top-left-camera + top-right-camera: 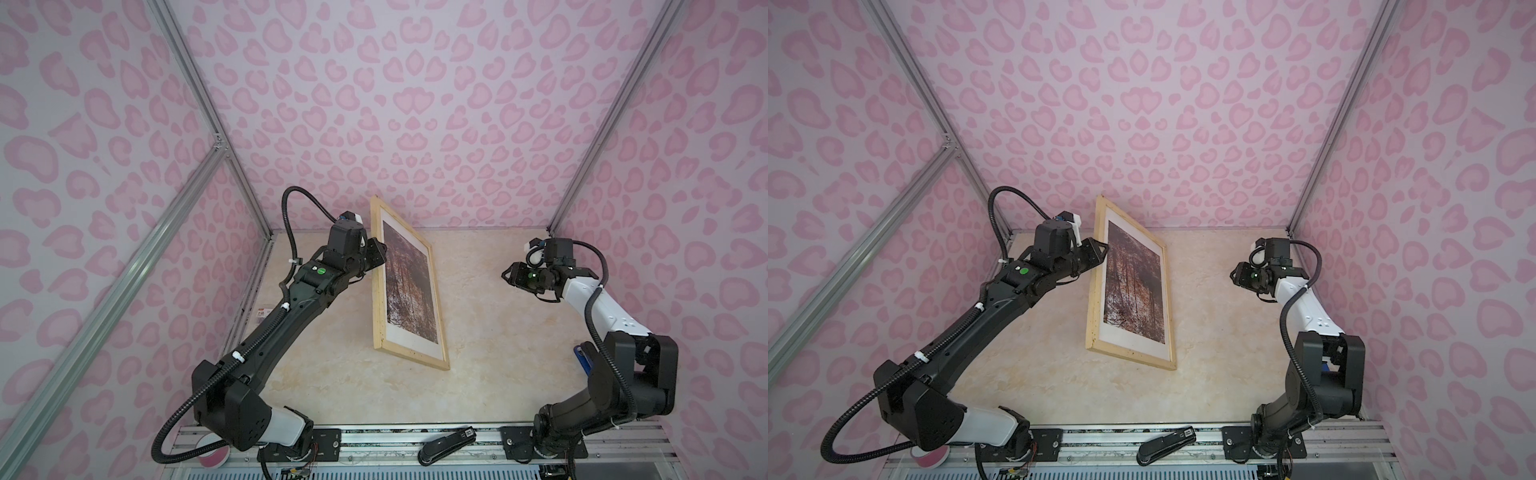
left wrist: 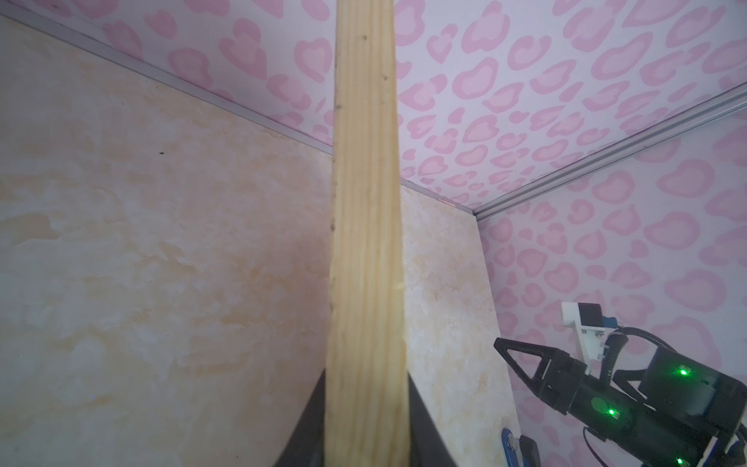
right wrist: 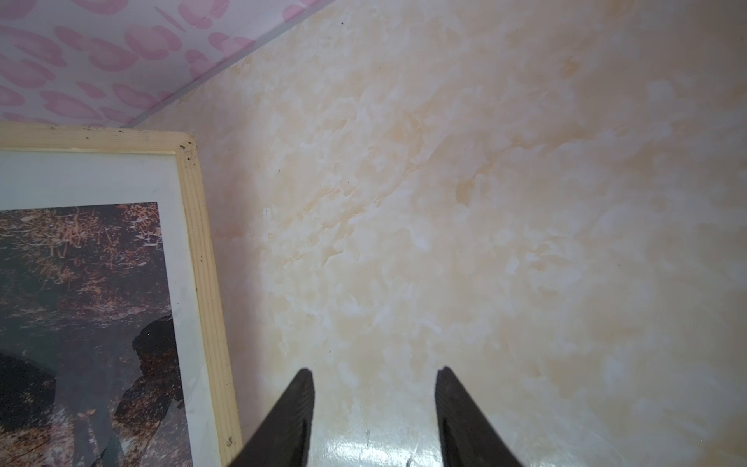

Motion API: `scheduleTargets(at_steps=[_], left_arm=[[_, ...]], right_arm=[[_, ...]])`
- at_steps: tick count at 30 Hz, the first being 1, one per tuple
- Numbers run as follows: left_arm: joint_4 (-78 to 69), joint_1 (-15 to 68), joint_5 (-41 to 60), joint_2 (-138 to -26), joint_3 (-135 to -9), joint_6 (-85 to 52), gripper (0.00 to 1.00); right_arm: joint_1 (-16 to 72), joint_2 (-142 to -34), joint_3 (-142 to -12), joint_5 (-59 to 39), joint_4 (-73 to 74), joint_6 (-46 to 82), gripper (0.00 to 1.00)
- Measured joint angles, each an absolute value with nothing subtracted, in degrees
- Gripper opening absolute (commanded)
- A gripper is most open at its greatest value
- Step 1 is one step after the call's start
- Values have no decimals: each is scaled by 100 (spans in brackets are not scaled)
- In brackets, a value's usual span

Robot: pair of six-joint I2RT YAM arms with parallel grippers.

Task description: Put the photo into the frame

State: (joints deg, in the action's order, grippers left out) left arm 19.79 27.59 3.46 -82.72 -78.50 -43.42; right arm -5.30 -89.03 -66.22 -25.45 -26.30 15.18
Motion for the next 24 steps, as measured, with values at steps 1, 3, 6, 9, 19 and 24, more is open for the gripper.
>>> scheduleTargets(at_steps=[1,3,6,9,19,24], left_arm=[[1920,2742,419,-8300,-7793,-4375,3],[1826,2727,513,-8370,-7719,-4438,3],[1649,2705,631,-8479,-7540,-4560,3],[1529,2700,720,-8578,-7384,-4685,3],[902,2685,1160,-8901,-7085,-4722,3],[681,2681,1293,-9135,-7052,-4687,3]], right_arm=[[-528,-8912,-6622,-2547,-2648,1518,50],[-526,-8917,-6622,-2547,-2652,1518,50],[-526,-8952,-6624,-2547,-2652,1516,50],[-526,-8989,-6619,-2547,-2652,1516,51],[-82,-9330,-6309,-2676,-2408,1555,56],[316,-9714,-6132,-2742,-2021,1737,56]])
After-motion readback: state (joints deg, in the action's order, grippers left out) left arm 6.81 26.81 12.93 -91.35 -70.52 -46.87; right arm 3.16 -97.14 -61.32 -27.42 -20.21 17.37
